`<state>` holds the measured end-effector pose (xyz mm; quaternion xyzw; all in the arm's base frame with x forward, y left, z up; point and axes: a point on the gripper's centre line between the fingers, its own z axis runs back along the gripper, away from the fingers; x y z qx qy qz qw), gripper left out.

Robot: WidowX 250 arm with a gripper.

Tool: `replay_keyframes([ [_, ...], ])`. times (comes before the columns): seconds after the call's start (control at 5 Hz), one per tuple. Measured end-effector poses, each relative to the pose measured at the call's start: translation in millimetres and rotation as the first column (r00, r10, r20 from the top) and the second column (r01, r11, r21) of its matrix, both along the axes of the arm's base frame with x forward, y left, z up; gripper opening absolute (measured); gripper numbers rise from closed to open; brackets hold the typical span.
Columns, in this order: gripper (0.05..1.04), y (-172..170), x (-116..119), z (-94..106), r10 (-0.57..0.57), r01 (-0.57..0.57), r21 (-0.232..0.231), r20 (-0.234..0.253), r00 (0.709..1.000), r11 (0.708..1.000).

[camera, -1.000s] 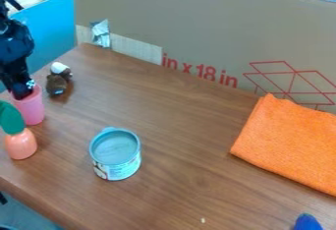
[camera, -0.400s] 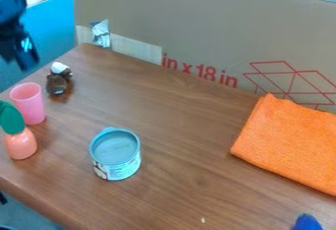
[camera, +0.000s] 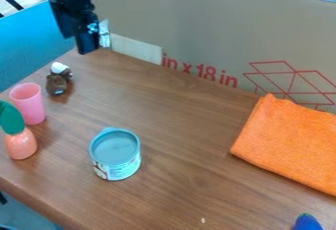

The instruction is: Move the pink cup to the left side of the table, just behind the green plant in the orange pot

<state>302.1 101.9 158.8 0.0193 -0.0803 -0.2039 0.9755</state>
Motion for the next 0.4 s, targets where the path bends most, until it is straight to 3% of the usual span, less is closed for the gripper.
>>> replay_keyframes([
  [0.4, 1.001, -36.0, 4.4, -12.8, -0.035, 0.035, 0.005, -0.012, 0.999, 0.999],
])
